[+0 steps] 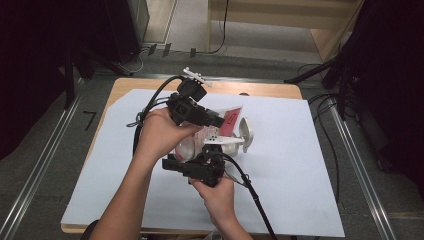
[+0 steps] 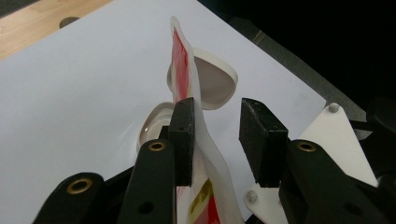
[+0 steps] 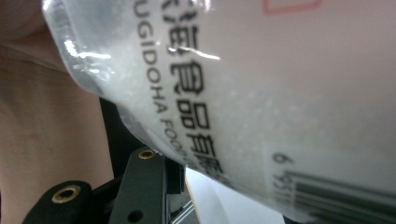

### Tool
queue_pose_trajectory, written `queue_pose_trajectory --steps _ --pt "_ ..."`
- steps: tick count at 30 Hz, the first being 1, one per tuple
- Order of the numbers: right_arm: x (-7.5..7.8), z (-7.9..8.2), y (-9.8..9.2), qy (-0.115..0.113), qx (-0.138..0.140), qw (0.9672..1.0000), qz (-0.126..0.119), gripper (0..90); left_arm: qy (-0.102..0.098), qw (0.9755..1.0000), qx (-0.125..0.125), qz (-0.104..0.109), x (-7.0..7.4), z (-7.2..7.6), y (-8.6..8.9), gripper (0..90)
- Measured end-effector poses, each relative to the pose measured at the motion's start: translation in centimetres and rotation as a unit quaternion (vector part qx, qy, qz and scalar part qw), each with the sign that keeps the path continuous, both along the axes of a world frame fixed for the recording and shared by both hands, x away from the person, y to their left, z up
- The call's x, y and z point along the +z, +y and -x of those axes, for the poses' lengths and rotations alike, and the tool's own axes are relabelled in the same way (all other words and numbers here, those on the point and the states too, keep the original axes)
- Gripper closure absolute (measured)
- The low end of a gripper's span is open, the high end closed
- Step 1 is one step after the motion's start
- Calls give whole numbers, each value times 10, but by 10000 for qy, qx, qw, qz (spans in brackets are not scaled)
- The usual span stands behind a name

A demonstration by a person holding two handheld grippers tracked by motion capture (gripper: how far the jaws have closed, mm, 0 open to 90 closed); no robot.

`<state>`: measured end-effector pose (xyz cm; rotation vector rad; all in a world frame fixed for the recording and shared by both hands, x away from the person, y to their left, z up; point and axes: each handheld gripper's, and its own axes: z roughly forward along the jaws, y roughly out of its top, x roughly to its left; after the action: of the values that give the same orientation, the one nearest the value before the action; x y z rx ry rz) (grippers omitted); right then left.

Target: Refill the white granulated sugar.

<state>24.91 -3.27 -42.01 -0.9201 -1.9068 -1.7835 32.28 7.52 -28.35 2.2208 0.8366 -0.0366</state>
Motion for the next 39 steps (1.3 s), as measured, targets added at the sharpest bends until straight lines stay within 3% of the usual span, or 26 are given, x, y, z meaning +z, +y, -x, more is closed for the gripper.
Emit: queue_pose_trajectory --steps 9,21,25,30,36,39 --pt "2 1 1 -128 14 9999 94 631 47 10000 1 31 -1 -1 2 672" --pt "0 1 -1 -23 102 9999 -16 630 72 10000 -16 48 -2 -2 1 652" --pt "-4 -1 -3 2 66 10000 -49 630 62 10000 -14 -35 -4 -3 0 649" --pt "-5 0 -3 -48 20 10000 53 626 57 10000 -50 -50 -5 -2 -2 674" --pt "-4 -1 -3 -9 28 10000 -9 597 44 10000 -30 -68 -3 1 -5 679" --pt "0 2 -2 -94 -39 9999 119 617 17 10000 -29 -46 -1 2 -5 681"
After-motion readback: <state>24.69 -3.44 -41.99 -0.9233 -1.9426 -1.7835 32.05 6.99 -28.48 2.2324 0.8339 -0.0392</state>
